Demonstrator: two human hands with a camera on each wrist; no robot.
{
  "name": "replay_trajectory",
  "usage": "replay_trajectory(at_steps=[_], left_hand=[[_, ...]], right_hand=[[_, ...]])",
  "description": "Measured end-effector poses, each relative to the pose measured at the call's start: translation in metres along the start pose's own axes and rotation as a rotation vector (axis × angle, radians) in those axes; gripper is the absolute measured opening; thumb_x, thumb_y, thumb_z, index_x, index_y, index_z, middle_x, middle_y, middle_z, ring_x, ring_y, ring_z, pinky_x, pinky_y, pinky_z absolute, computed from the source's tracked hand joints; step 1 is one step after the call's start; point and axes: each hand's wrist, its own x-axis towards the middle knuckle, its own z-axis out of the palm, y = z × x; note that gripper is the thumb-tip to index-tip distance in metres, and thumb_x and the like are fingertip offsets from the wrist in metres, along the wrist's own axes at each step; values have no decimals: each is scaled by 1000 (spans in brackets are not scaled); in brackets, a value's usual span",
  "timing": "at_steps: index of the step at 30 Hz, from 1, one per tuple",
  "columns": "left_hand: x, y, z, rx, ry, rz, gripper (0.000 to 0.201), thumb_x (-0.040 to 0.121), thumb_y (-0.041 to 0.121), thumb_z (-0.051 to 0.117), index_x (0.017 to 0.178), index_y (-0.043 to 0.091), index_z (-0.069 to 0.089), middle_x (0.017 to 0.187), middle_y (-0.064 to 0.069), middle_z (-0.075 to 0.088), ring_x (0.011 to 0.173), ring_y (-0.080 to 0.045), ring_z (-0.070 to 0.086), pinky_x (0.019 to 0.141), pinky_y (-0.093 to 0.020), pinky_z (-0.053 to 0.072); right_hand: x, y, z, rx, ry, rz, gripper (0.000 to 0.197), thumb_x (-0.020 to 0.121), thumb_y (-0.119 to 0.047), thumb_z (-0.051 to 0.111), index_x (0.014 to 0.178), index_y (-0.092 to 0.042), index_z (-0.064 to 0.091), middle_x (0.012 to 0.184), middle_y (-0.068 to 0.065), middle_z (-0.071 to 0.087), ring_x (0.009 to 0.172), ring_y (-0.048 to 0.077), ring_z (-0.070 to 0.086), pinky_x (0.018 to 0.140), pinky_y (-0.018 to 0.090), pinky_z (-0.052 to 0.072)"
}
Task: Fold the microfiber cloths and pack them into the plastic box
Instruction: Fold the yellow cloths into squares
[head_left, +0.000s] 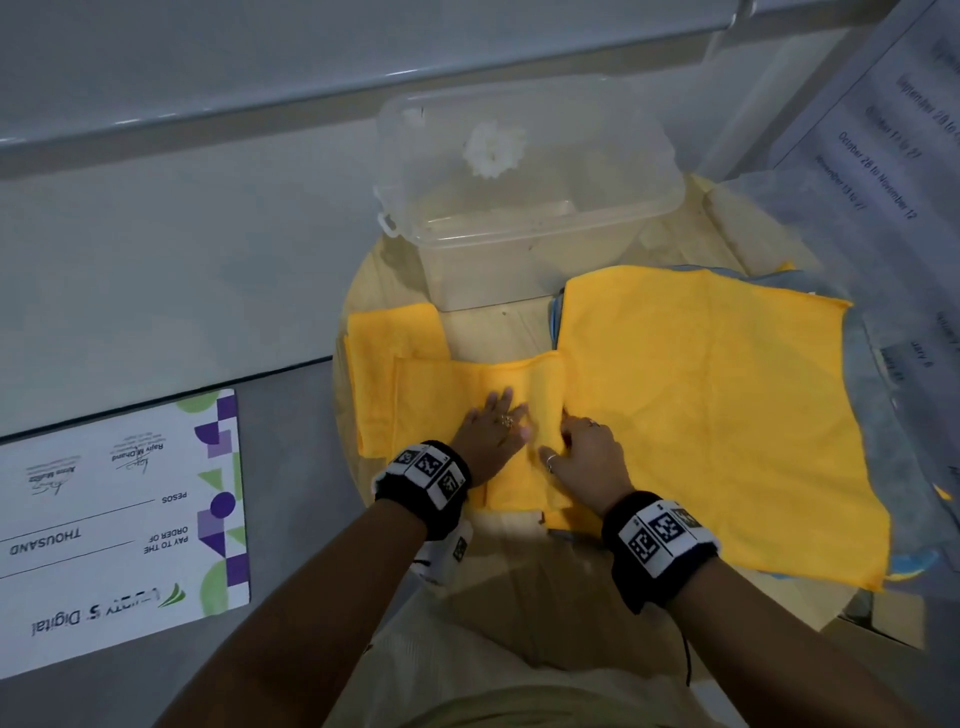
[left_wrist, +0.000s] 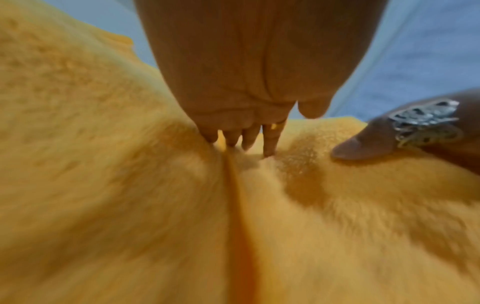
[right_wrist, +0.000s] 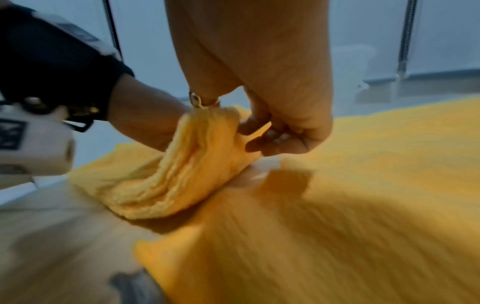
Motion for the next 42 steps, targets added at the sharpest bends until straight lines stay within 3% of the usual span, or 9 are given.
replay_trajectory(at_steps=[3, 7, 14, 23, 28, 33, 35, 38, 42], left_hand=[[-20, 12, -29, -485, 244, -66, 36, 100, 38, 29, 104, 19, 60, 112, -5, 59, 113, -20, 49, 96, -25, 34], [-35, -1, -52, -601, 316, -212, 55, 85, 63, 43, 57, 16, 42, 60, -3, 47, 64, -19, 48, 69, -41, 42], [-47, -56, -63, -491, 410, -330, 49, 92, 34, 54, 127, 1, 44, 128, -19, 52, 117, -35, 50, 98, -46, 42], [-37, -64, -60, -405, 497, -309, 48, 98, 33, 40, 131, -2, 38, 127, -22, 51, 118, -36, 49, 91, -38, 39], [-31, -62, -65, -423, 427, -279, 55, 100, 32, 37, 143, 0, 26, 145, -18, 37, 134, -34, 35, 106, -39, 31], [-25, -65, -66, -120, 564, -331, 62, 90, 32, 59, 139, 4, 34, 140, -19, 38, 129, -35, 38, 104, -39, 34], [-25, -67, -67, -72, 594, -376, 71, 84, 37, 64, 140, 6, 32, 141, -17, 34, 129, -35, 36, 106, -42, 34], [-23, -73, -71, -162, 485, -420, 79, 82, 43, 65, 140, 1, 31, 140, -19, 39, 127, -35, 42, 103, -42, 38], [-21, -79, -80, -178, 398, -389, 61, 79, 45, 67, 120, 3, 48, 109, -14, 58, 109, -33, 55, 83, -37, 44]], right_hand=[[-11, -25, 4, 210, 11, -219, 26, 72, -32, 57, 82, -11, 47, 88, 6, 48, 84, 27, 47, 68, 31, 30], [-20, -61, 24, 210, -134, -313, 33, 85, -19, 58, 114, -5, 50, 138, 15, 40, 126, 30, 38, 93, 38, 40], [-14, -79, 46, 288, -394, -426, 35, 94, -32, 54, 123, -13, 52, 155, 5, 21, 142, 19, 21, 110, 40, 30], [-18, -68, 64, 88, -258, -492, 35, 92, -27, 55, 125, -16, 55, 156, 4, 18, 144, 23, 16, 112, 43, 28], [-25, -70, 69, 28, -148, -469, 44, 88, -26, 59, 130, -17, 50, 156, 10, 14, 143, 29, 14, 113, 42, 27], [-28, -65, 74, -252, -243, -528, 52, 88, -40, 54, 138, -38, 40, 159, 4, -6, 145, 33, -3, 112, 49, 20], [-28, -60, 76, -143, -91, -586, 43, 89, -44, 49, 130, -31, 53, 157, 13, 11, 142, 38, 14, 108, 49, 27], [-21, -54, 79, 330, 160, -184, 60, 86, -53, 46, 129, -12, 50, 132, 18, 47, 123, 35, 44, 95, 34, 38], [-3, -54, 67, 443, -186, 144, 64, 79, -50, 67, 127, -15, 47, 110, 4, 60, 102, 25, 58, 86, 36, 49]])
